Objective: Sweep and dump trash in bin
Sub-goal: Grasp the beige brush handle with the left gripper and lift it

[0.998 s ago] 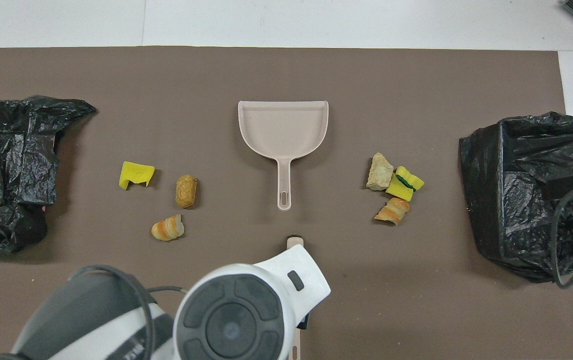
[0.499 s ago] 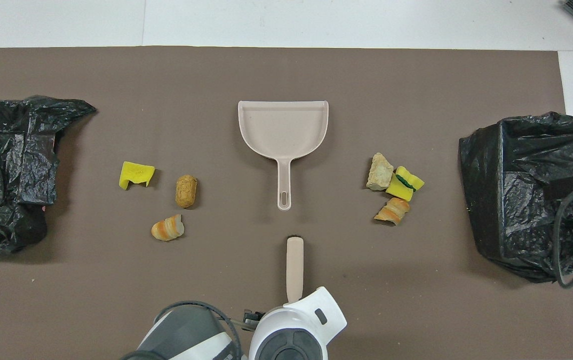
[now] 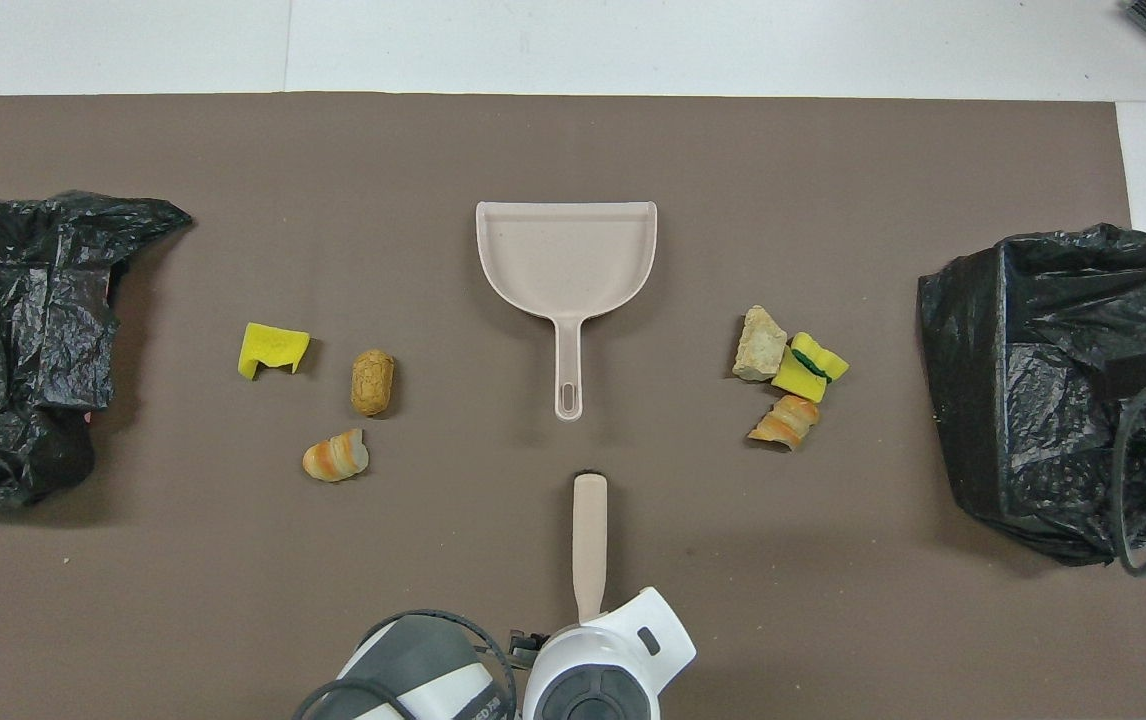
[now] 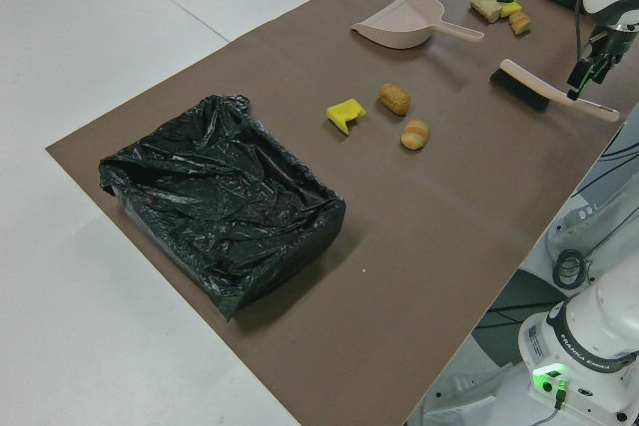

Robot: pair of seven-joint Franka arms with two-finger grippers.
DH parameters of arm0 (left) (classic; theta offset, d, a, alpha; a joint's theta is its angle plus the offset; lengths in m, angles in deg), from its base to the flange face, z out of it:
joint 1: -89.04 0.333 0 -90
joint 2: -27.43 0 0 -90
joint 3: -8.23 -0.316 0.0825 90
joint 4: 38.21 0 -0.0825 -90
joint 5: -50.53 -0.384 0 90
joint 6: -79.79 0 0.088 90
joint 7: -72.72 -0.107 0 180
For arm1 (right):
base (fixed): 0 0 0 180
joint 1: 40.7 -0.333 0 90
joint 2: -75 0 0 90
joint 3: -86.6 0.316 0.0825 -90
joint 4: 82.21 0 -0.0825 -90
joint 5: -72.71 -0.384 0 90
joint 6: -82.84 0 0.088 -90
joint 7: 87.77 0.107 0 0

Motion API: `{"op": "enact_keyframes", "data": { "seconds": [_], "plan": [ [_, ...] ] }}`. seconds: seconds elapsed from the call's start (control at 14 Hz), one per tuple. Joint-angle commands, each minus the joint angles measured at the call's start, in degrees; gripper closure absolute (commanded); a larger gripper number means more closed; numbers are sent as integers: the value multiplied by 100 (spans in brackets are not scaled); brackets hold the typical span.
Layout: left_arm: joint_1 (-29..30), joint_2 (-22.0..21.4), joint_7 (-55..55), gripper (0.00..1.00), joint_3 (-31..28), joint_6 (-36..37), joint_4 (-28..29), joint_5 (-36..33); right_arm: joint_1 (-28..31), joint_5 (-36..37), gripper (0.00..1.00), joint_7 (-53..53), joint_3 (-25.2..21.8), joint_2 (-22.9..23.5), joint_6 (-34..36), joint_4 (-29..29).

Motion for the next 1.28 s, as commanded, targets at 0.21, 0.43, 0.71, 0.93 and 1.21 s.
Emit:
{"op": "enact_keyframes", "data": {
  "seconds": [0.21,0.43,0.71,0.93,1.21],
  "plan": [
    [-205,267,102,0,-120,-348,115,-6,61,-64,0,-189,4,-159,23,158],
    [-213,276,146,13,-129,-305,115,-41,61,-64,0,-189,13,-159,50,158],
    [-135,285,146,93,-137,-200,115,-164,61,-64,0,-198,13,-159,58,167],
    [101,250,137,100,-155,134,80,-269,61,-64,0,-198,13,-159,67,158],
    [690,118,128,100,-164,1099,-481,-305,61,-64,0,-198,4,-159,67,158]
  ]
}}
